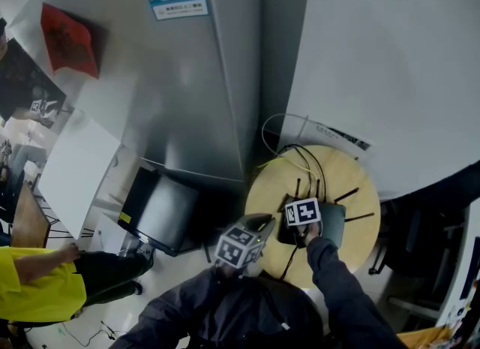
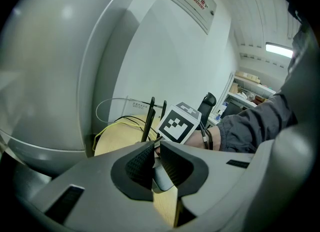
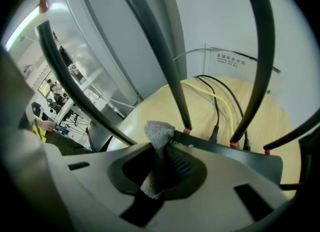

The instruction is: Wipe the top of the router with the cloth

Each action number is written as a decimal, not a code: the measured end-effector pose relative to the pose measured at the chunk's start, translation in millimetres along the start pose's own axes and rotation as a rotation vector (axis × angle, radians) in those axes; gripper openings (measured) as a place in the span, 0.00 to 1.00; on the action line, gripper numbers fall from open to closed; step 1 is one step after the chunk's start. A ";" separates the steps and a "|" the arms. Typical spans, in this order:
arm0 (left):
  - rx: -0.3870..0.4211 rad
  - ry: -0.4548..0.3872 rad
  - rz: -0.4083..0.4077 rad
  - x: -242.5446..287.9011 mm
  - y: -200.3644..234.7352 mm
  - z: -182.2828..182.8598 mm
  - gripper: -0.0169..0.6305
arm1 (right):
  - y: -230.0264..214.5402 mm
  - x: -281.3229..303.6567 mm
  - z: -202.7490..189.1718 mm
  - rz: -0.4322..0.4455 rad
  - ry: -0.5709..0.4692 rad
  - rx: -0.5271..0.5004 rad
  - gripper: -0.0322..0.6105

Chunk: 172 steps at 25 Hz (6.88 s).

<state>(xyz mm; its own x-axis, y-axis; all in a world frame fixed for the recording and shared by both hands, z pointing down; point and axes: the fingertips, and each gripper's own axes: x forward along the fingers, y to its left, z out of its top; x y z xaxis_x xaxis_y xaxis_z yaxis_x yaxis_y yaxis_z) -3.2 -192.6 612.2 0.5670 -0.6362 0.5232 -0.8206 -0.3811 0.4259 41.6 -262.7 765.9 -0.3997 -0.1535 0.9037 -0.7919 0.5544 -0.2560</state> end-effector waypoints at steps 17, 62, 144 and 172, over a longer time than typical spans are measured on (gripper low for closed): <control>0.002 0.018 -0.032 13.5 -9.0 0.6 0.07 | -119.4 -47.9 -52.1 -0.115 -0.019 0.164 0.16; 0.004 0.013 -0.021 -24.6 8.5 -12.1 0.07 | -6.9 -21.7 -57.2 0.003 -0.013 0.137 0.16; 0.022 0.063 -0.023 -1.5 -45.2 -40.7 0.07 | -105.6 -98.0 -146.9 -0.034 -0.150 0.266 0.16; -0.003 0.029 0.031 -29.0 -33.1 -44.8 0.07 | -31.4 -68.0 -136.4 0.044 -0.070 0.140 0.16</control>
<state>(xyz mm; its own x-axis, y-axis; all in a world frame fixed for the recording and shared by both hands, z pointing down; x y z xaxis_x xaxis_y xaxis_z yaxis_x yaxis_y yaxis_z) 10.7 -131.5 616.0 0.5436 -0.6279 0.5570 -0.8373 -0.3596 0.4117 156.6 -158.1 759.3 -0.4626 -0.1914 0.8657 -0.8276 0.4433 -0.3443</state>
